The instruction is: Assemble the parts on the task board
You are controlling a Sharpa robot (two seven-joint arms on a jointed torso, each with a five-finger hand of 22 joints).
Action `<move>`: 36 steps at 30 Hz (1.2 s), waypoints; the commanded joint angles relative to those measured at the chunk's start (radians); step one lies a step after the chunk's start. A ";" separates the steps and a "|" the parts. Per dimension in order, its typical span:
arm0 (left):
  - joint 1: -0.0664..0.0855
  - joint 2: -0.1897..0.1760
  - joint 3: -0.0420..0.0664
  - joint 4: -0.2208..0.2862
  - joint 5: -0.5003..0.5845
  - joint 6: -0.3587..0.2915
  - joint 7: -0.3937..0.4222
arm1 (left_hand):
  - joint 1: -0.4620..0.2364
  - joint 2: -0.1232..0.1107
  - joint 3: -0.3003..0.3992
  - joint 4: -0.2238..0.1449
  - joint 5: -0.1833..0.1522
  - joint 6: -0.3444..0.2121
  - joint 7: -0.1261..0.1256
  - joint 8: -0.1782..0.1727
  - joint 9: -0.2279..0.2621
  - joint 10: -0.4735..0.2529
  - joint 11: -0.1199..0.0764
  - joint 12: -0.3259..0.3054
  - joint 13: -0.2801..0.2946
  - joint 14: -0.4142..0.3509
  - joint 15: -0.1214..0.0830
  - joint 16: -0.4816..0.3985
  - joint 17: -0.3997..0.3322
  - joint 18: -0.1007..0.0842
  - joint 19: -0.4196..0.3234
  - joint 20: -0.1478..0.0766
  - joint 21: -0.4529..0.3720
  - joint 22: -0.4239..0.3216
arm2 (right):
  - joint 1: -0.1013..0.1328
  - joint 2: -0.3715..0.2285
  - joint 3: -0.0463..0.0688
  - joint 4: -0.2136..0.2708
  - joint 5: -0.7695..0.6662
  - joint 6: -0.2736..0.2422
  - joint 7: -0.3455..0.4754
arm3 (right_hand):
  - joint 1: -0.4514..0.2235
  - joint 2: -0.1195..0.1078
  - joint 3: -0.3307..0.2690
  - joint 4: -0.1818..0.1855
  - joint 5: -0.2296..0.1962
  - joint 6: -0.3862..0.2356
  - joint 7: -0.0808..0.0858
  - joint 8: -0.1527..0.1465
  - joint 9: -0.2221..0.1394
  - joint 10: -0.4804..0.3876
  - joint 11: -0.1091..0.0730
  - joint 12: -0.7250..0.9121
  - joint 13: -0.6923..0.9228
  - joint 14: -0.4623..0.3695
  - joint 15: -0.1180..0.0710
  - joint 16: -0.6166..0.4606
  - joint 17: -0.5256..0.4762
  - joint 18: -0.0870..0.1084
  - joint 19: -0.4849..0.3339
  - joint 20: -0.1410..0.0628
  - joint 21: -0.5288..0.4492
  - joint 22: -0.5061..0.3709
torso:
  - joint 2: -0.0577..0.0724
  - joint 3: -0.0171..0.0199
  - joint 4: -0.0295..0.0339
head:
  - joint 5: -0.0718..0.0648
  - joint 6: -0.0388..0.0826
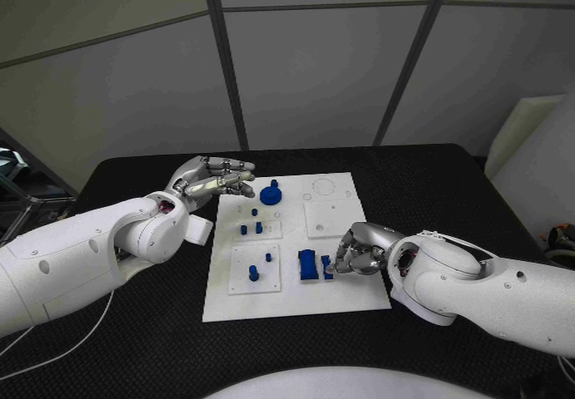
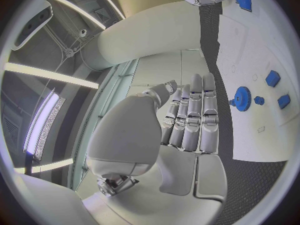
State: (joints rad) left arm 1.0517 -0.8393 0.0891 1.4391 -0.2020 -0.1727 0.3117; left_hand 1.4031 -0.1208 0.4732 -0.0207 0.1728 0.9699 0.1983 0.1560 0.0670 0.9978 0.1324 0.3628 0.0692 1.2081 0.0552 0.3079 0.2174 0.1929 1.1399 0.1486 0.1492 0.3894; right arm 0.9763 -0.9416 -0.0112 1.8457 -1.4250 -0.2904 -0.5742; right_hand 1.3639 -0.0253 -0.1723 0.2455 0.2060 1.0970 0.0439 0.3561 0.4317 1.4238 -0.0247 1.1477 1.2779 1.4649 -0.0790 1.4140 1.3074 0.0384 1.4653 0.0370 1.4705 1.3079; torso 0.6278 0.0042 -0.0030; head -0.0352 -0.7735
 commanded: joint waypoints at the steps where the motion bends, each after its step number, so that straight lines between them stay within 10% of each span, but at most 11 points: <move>1: 0.001 0.003 0.001 0.000 0.003 0.013 0.004 | -0.007 0.006 -0.004 -0.001 -0.004 -0.001 0.006 0.003 -0.001 0.001 0.002 -0.004 -0.002 0.007 0.002 -0.005 0.001 -0.013 0.006 -0.003 -0.004 -0.001 | 0.001 0.006 0.000 -0.005 -0.035 0.015 0.018 | 0.032 0.006 0.003 -0.013 -0.011 -0.006 -0.002 0.005 0.003 0.000 -0.005 -0.002 0.001 0.060 -0.009 0.001 0.016 -0.007 0.019 -0.008 -0.002 0.175 | 0.000 0.0005 -0.0008 | 0.001 0.000; 26: -0.001 0.008 0.001 -0.004 0.003 0.014 0.008 | -0.007 0.006 -0.004 -0.001 -0.004 -0.001 0.006 0.003 -0.001 0.001 0.002 -0.004 -0.002 0.007 0.002 -0.005 0.001 -0.013 0.006 -0.003 -0.004 -0.001 | 0.000 0.037 0.000 -0.031 -0.118 0.016 0.012 | 0.092 0.034 0.012 -0.036 -0.017 -0.007 -0.007 0.012 0.011 0.004 -0.009 0.004 0.008 0.061 -0.013 0.003 0.021 -0.007 0.020 -0.011 -0.002 0.177 | -0.001 -0.0007 0.0011 | -0.003 0.002; 36: -0.003 0.008 0.001 -0.008 0.003 0.013 0.011 | -0.007 0.006 -0.004 -0.001 -0.003 -0.002 0.007 0.003 -0.001 0.000 0.002 -0.005 -0.002 0.008 0.002 -0.007 0.002 -0.013 0.007 -0.003 -0.005 -0.003 | 0.000 0.030 0.000 -0.020 -0.113 -0.061 0.048 | 0.096 0.032 0.008 -0.035 0.013 -0.018 -0.001 0.007 0.009 -0.011 -0.005 -0.029 -0.012 0.057 -0.010 -0.009 0.003 -0.004 0.010 -0.010 -0.014 0.167 | -0.002 -0.0011 -0.0009 | -0.003 0.012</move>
State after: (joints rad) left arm 1.0477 -0.8326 0.0890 1.4315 -0.2020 -0.1688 0.3124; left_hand 1.4031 -0.1208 0.4732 -0.0207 0.1728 0.9700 0.1983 0.1560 0.0672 0.9978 0.1324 0.3628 0.0686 1.2081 0.0552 0.3043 0.2183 0.1929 1.1398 0.1486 0.1493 0.3872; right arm 0.9753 -0.9098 -0.0116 1.8214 -1.5343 -0.2966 -0.5580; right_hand 1.4490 0.0017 -0.1610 0.2126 0.2126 1.0831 0.0420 0.3649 0.4406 1.4182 -0.0270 1.1272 1.2877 1.4651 -0.0854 1.4078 1.3080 0.0385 1.4653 0.0300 1.4615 1.3076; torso 0.6253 0.0033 -0.0030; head -0.0382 -0.7645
